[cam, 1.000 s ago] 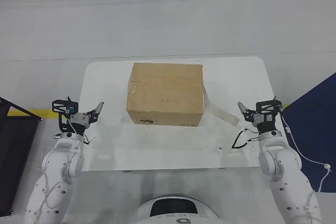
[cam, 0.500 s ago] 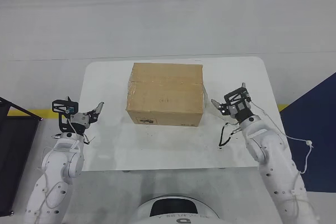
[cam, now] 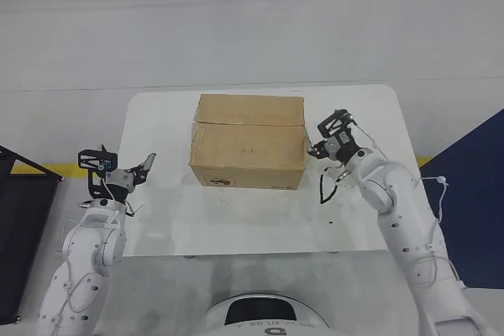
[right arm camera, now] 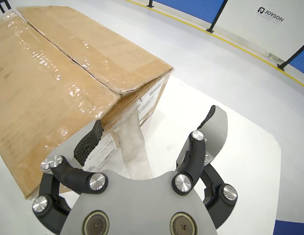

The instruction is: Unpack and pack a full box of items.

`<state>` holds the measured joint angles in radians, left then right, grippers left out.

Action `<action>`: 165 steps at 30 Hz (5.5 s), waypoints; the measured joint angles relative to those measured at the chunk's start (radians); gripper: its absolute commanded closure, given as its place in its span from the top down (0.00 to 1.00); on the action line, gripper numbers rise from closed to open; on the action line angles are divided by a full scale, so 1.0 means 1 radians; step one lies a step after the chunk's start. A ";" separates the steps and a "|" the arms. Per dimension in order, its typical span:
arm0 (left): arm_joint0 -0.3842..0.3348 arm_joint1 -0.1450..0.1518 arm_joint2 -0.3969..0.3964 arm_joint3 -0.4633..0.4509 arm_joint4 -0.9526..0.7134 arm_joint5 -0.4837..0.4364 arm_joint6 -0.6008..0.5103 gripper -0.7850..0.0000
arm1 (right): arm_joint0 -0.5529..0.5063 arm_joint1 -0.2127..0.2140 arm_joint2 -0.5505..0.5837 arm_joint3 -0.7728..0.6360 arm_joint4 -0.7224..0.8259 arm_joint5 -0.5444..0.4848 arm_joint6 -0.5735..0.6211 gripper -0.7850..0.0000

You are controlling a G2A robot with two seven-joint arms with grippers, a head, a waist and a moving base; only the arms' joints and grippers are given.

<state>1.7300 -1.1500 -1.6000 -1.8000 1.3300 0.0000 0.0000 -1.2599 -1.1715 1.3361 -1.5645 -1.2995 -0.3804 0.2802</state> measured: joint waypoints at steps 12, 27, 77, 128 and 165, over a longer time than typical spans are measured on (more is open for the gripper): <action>0.000 0.000 0.000 0.000 0.000 0.000 0.000 1.00 | 0.034 -0.010 -0.045 0.038 -0.044 0.087 0.012 1.00; 0.000 0.000 0.000 0.000 0.000 0.000 0.000 1.00 | 0.011 -0.005 -0.044 0.014 0.010 -0.038 -0.035 1.00; -0.379 -0.007 0.246 0.098 0.087 -0.226 -0.380 1.00 | -0.411 0.061 0.210 -0.274 0.055 -0.091 -0.261 1.00; -0.479 -0.039 0.561 -0.079 0.684 -0.285 -0.601 1.00 | -0.457 0.076 0.360 -0.113 0.219 -0.248 -0.372 1.00; -0.096 -0.010 -0.248 -0.048 -0.087 -0.343 -0.131 1.00 | -0.372 0.054 0.189 -0.298 0.009 0.056 -0.272 1.00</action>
<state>1.6343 -1.1600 -1.8477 -1.8480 1.2429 -0.3430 -0.1307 -1.6324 -1.1171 1.5247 -1.8629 -1.2909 -0.3248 0.0084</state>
